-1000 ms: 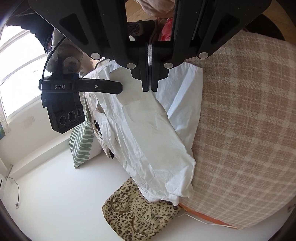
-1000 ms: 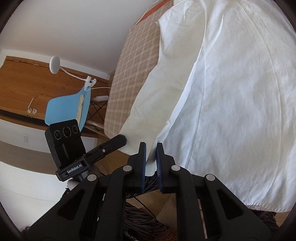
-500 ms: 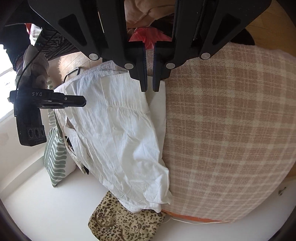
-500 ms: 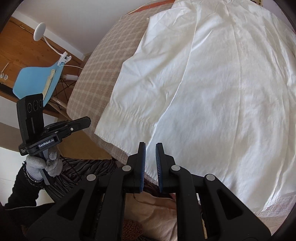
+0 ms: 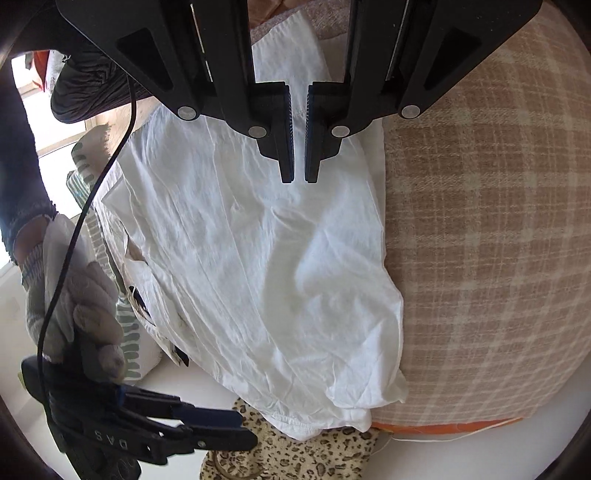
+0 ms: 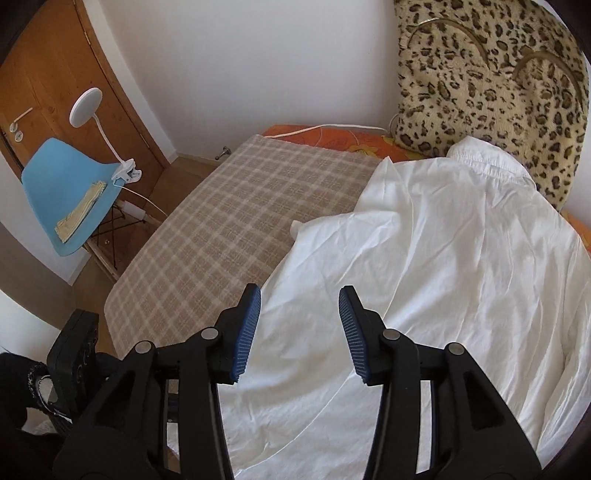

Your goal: Fold small clothes

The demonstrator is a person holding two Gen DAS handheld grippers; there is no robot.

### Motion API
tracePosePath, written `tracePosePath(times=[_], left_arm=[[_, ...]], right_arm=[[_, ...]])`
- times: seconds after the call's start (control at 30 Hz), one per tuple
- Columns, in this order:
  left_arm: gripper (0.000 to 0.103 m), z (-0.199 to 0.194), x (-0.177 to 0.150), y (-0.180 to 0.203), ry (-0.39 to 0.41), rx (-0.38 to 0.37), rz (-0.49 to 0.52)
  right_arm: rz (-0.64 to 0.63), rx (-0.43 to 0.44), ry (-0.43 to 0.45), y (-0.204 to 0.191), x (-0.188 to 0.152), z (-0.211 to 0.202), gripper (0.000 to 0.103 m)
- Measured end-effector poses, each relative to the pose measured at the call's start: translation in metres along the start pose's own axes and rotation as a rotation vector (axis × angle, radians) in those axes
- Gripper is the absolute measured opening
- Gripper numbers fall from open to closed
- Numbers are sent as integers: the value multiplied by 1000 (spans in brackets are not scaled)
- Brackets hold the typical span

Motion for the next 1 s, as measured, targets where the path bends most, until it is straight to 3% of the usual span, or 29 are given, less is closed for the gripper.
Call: tracePosePath(times=[0.1, 0.23, 0.37, 0.47, 0.67, 0.73, 0.83, 1.0], left_arm=[[4, 11, -14, -7, -48, 10, 7], [4, 10, -18, -9, -41, -13, 11], [4, 8, -22, -11, -21, -29, 13], [4, 8, -21, -12, -20, -46, 14], [4, 6, -20, -15, -22, -73, 15], [4, 5, -21, -16, -22, -75, 17], [4, 4, -19, -17, -24, -81, 9], [4, 4, -22, -15, -8, -78, 20]], right_arm=[[-56, 8, -30, 10, 29, 39, 47], [-107, 48, -89, 14, 50, 93, 47], [-189, 81, -157, 5, 56, 133, 47], [-235, 51, -212, 3, 54, 157, 47], [-327, 39, -251, -7, 50, 174, 47], [-354, 17, -273, -8, 47, 178, 37], [-349, 30, -285, -8, 46, 180, 9], [-328, -12, -218, -3, 56, 180, 5]])
Point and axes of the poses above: each gripper's, at about its wrist camera, not at the fingertips, and z roughly the way its jaws point, y to its right, x to its top, the point moved 8 cm from there along z, roughly the way its jaws point, and after that the axes turned 10 degrees about -z, right-handed, at the moved point
